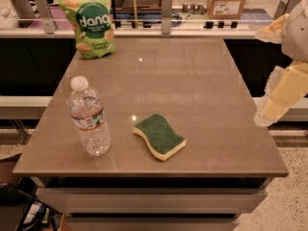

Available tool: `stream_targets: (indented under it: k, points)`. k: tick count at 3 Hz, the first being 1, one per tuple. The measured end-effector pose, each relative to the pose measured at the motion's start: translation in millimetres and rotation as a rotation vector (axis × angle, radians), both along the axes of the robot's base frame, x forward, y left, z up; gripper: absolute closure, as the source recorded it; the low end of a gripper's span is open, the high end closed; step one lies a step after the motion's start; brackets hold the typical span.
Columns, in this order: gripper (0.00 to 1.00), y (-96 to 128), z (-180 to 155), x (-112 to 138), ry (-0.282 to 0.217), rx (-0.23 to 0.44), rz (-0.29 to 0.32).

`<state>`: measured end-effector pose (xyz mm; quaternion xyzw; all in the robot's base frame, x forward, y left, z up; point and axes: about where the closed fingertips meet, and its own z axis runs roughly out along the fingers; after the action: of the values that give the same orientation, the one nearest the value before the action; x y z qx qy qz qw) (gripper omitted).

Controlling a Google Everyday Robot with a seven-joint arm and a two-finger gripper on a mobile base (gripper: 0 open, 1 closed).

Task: Move water bottle near green rice chip bag

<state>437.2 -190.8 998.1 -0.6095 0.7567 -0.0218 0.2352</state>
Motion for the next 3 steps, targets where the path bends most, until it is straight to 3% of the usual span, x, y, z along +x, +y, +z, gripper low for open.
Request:
stream_targets:
  k: [1, 2, 3]
  points:
    - [0.0, 31, -1, 2, -0.037, 0.147, 0.079]
    - [0.0, 64, -5, -5, -0.043, 0.296, 0.148]
    - [0.0, 91, -12, -13, -0.027, 0.427, 0.175]
